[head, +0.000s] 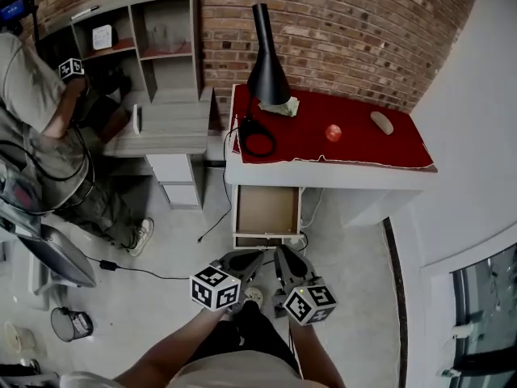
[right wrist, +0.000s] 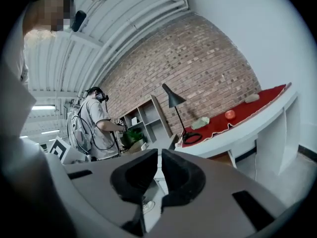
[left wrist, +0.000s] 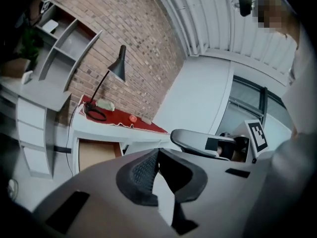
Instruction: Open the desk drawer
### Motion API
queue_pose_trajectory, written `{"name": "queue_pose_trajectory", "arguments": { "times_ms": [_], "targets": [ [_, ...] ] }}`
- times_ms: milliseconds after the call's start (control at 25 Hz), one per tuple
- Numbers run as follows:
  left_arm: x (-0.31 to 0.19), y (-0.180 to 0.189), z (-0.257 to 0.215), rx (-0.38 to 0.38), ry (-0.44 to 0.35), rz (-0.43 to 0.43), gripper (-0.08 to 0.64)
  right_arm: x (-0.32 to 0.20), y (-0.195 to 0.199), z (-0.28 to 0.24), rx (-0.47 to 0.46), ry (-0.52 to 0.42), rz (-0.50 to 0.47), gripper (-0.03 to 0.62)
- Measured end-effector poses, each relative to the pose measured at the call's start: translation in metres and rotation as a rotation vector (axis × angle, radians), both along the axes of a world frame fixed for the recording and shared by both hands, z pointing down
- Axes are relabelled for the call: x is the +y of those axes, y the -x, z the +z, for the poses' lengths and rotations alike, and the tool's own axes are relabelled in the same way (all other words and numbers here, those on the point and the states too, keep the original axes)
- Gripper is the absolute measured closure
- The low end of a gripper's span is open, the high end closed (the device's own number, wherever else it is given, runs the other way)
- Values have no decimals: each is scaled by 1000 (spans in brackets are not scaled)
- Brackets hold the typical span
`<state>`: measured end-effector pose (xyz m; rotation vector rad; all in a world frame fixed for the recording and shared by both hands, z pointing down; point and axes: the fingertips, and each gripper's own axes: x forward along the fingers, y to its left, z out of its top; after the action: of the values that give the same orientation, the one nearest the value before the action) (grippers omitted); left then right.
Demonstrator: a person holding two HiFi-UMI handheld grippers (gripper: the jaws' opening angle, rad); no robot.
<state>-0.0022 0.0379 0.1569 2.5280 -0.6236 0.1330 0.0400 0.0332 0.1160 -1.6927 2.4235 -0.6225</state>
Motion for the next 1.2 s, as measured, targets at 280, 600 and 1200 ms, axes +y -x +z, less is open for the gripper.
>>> {"name": "queue_pose_trajectory", "arguments": {
  "times_ms": [280, 600, 1200],
  "targets": [
    [12, 10, -61, -16, -194, -9, 548, 25, -3, -54, 126, -135, 94, 557],
    [25, 16, -70, 0, -236, -28, 548, 37, -19, -67, 186, -188, 163, 565],
    [34, 34, -61, 2, -199, -81, 548, 60, -25, -54, 168, -138, 204, 572]
  ]
}}
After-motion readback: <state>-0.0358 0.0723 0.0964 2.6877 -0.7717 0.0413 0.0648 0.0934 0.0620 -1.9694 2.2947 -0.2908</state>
